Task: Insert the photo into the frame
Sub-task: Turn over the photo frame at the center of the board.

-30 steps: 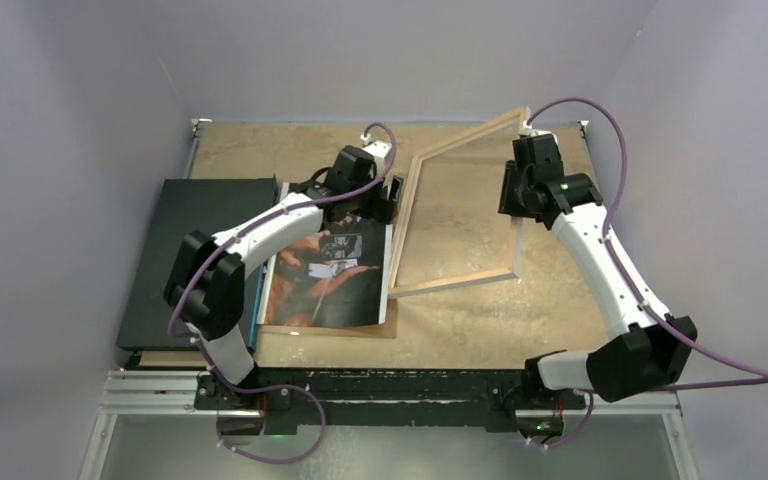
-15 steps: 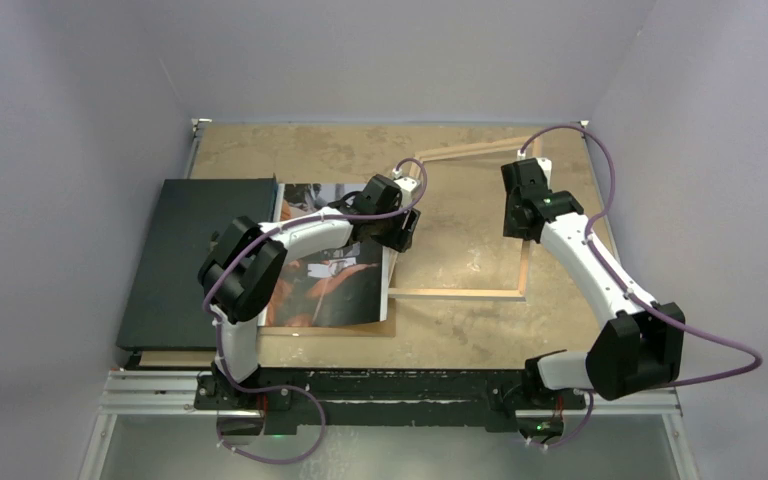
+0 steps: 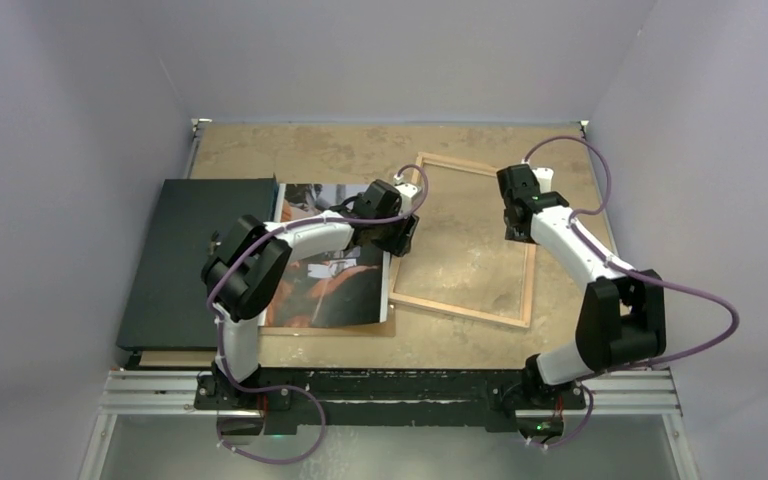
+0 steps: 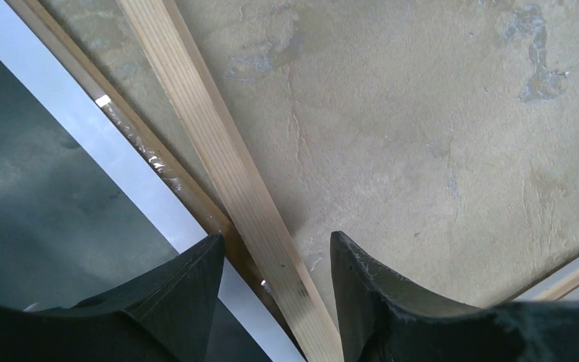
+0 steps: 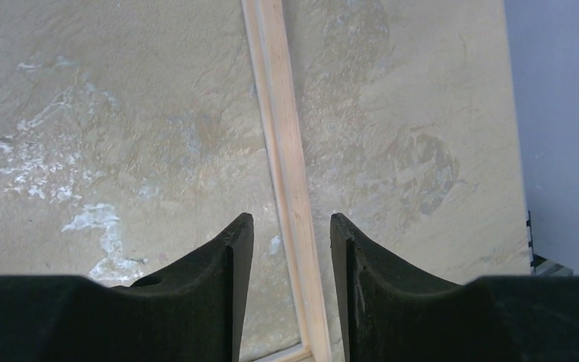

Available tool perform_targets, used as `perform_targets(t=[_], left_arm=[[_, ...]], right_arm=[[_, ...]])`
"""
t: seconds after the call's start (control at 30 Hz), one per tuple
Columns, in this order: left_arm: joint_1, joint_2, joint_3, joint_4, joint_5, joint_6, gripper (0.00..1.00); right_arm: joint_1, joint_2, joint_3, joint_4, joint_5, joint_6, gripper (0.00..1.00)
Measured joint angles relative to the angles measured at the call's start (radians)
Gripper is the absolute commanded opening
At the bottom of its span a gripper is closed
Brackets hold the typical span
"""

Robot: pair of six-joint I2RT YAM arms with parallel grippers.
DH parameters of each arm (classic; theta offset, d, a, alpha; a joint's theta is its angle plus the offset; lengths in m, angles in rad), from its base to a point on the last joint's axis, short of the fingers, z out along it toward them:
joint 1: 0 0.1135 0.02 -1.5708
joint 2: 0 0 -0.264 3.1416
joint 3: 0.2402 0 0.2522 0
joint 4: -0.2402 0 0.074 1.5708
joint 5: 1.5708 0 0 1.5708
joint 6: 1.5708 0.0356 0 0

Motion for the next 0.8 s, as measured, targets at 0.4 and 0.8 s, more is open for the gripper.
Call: perform_targets(t=[0.4,0.8], left_arm=[[0.044,-0.059,-0.006,-0.074,0.190,-0.035,0.74],[0.462,-0.430,0.158,-0.244,0.333,-0.023,0.84]], right_arm=[[0.063,0.142,0.123,0.126,-0.190,0.086,0.66],[0.338,0.634,0.544,0.220,-0.301,0.164,0.65]])
